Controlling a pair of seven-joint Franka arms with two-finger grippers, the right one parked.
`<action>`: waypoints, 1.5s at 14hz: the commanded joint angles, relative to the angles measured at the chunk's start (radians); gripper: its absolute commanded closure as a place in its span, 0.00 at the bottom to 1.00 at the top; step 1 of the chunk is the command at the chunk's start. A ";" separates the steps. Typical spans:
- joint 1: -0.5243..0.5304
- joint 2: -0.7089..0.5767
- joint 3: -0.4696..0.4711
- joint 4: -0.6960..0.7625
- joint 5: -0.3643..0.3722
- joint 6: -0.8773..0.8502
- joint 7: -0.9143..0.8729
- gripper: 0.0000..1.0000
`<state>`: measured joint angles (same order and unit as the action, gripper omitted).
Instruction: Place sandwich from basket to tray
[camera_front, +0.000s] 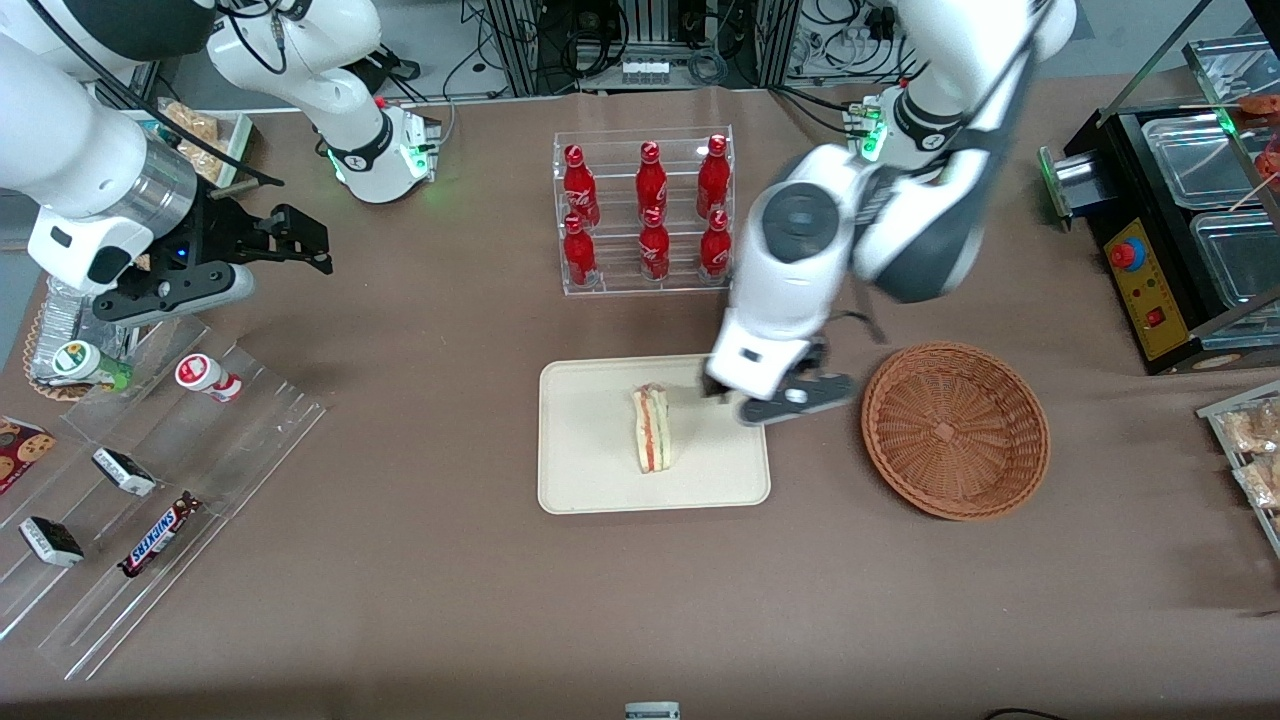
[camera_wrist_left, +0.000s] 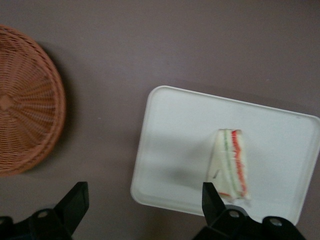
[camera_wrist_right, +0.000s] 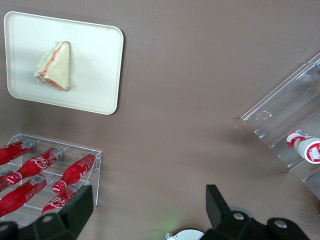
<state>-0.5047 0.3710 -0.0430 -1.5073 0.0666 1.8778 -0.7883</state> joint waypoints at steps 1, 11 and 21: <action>0.144 -0.088 -0.015 -0.048 -0.008 -0.100 0.147 0.00; 0.471 -0.306 -0.011 -0.087 0.005 -0.298 0.721 0.00; 0.414 -0.285 0.103 0.027 -0.047 -0.379 0.816 0.00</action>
<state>-0.0689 0.0516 0.0431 -1.5445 0.0429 1.5314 0.0231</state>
